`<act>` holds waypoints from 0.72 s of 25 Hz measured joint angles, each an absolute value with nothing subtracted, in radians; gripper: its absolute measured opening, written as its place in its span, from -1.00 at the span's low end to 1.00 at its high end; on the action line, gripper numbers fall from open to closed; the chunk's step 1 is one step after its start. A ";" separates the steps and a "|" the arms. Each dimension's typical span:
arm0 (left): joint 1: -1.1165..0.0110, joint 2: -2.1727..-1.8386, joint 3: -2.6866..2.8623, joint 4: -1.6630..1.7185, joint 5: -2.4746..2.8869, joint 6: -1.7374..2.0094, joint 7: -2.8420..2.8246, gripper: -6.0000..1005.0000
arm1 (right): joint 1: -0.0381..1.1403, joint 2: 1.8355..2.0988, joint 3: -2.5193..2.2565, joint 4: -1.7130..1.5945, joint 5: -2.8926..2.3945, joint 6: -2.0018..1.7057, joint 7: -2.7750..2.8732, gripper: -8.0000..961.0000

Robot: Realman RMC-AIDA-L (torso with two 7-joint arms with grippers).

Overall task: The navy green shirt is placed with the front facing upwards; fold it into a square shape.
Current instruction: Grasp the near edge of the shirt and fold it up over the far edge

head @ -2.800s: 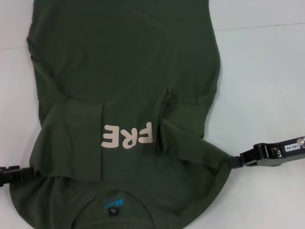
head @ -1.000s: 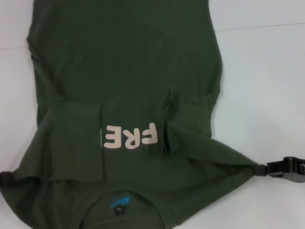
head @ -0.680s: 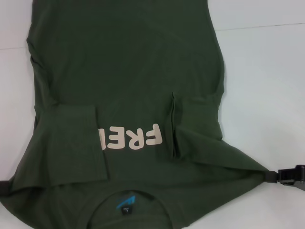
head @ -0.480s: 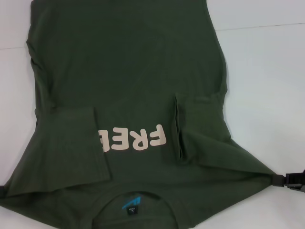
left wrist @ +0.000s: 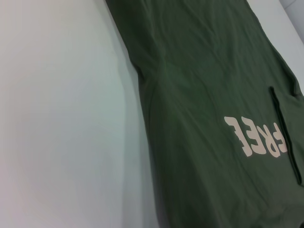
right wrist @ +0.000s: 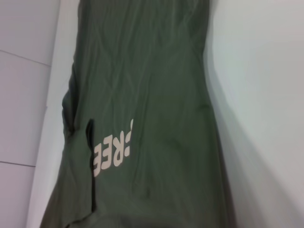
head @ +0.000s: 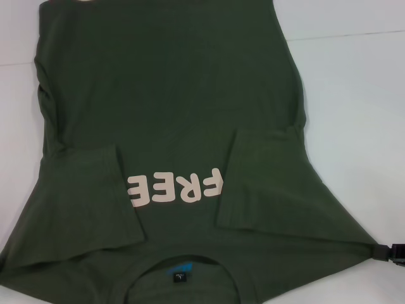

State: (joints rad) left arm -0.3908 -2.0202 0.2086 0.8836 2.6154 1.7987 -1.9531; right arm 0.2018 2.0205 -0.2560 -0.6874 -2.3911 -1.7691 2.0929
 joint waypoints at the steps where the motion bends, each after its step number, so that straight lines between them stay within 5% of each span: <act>1: -0.388 -2.020 0.209 0.884 2.615 1.804 -1.951 -0.94 | 0.199 2.020 -0.250 -0.686 -2.391 -1.773 2.089 -0.92; 18: -0.382 -2.017 0.195 0.887 2.632 1.838 -1.947 -0.94 | 0.223 2.011 -0.207 -0.686 -2.393 -1.831 2.066 -0.92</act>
